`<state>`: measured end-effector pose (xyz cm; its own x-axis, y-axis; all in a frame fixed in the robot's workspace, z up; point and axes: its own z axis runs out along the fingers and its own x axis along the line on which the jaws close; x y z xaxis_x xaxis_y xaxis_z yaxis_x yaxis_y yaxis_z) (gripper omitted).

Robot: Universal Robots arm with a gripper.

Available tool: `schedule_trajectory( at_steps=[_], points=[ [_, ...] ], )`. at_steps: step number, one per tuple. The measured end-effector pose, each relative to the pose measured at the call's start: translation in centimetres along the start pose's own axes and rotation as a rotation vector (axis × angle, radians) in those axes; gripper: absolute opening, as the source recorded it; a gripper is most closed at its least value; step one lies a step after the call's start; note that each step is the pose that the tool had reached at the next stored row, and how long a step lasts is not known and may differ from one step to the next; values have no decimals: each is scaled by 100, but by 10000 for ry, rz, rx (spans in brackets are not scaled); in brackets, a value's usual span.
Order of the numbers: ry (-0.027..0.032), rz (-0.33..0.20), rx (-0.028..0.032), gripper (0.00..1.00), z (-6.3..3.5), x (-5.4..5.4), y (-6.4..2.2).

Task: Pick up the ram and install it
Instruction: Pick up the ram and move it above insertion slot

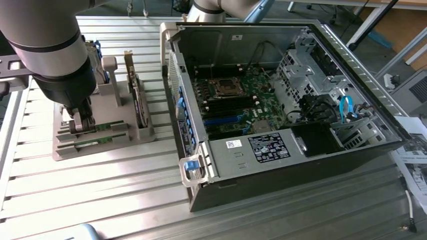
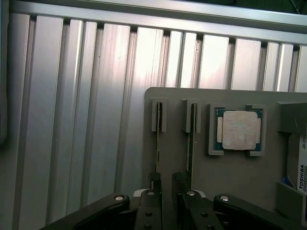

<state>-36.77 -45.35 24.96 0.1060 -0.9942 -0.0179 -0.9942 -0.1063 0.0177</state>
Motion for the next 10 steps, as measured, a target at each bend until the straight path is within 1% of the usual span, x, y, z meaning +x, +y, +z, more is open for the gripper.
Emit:
schedule_trajectory(
  at_steps=[4,10],
  points=[
    [0,0,0,24,6,1,0],
    [0,0,-1,24,55,1,-1]
  ],
)
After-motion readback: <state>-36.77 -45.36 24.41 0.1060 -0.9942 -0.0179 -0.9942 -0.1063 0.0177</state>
